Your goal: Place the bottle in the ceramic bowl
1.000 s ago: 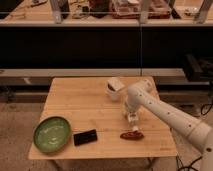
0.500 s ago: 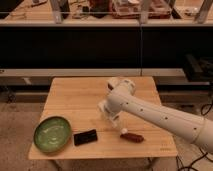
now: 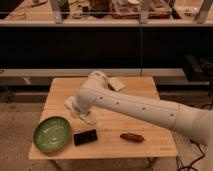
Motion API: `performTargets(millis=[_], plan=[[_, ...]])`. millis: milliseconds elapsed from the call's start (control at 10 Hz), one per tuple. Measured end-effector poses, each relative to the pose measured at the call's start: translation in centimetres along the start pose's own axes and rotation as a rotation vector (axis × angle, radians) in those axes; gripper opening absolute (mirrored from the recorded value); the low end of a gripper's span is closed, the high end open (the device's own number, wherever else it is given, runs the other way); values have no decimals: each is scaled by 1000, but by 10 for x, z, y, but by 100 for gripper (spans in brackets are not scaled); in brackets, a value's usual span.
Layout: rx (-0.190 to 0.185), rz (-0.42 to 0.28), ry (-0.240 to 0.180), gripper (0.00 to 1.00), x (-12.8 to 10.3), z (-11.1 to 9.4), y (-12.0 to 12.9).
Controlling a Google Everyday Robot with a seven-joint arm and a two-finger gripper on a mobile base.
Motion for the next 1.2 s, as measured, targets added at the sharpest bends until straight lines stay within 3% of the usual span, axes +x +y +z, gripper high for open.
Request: performTargets(millis=[200, 400, 500, 1000, 1100, 1200], plan=[[65, -38, -10, 8, 17, 19, -17], [126, -74, -86, 8, 2, 48, -36], [144, -103, -142, 8, -12, 66, -43], [146, -106, -146, 8, -14, 67, -43], [160, -119, -137, 8, -11, 68, -48], [199, -164, -120, 8, -1, 74, -67]])
